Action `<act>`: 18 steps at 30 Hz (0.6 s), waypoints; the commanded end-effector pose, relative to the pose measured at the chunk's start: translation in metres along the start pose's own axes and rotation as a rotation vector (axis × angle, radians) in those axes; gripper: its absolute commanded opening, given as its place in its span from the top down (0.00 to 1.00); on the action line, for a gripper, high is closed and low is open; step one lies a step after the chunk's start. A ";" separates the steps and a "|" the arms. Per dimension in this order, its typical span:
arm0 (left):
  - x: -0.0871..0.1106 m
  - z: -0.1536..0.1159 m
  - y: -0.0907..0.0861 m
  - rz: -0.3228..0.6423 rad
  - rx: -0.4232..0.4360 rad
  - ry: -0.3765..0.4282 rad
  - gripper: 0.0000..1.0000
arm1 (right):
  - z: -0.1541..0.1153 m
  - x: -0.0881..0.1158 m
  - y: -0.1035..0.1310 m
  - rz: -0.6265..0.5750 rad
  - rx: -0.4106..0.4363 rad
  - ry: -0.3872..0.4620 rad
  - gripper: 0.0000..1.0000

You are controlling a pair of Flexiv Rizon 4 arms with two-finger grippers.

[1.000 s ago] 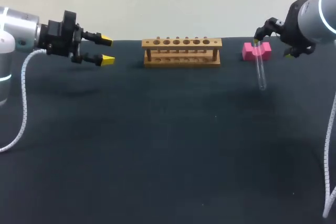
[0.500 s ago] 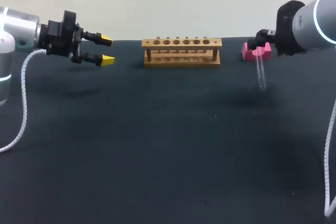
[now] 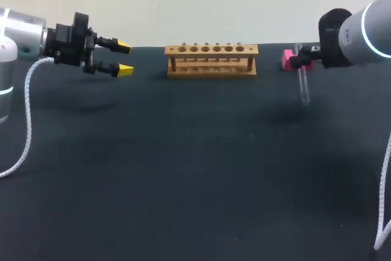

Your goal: Grasp the test tube, adjust it, and insert it.

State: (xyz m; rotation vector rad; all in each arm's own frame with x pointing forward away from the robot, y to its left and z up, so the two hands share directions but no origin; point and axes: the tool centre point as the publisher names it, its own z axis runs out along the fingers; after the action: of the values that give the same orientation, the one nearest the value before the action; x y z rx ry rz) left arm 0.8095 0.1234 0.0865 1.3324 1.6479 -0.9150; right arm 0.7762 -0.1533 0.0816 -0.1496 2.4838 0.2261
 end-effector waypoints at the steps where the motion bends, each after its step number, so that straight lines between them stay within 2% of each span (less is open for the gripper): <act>1: 0.001 0.000 0.000 0.002 -0.001 -0.002 0.00 | 0.006 0.004 -0.007 0.004 0.001 -0.375 0.00; 6: 0.001 0.000 0.000 0.002 -0.001 -0.002 0.00 | 0.006 0.002 -0.013 -0.003 0.022 -0.433 0.00; 18: 0.001 0.000 0.000 0.002 -0.001 -0.002 0.00 | 0.000 -0.002 -0.008 -0.068 0.039 -0.445 0.00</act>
State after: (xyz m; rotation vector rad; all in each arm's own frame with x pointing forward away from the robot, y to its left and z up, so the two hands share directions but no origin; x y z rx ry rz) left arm 0.8095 0.1234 0.0865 1.3323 1.6479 -0.9150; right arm 0.7839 -0.1629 0.0796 -0.1885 2.4441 0.1650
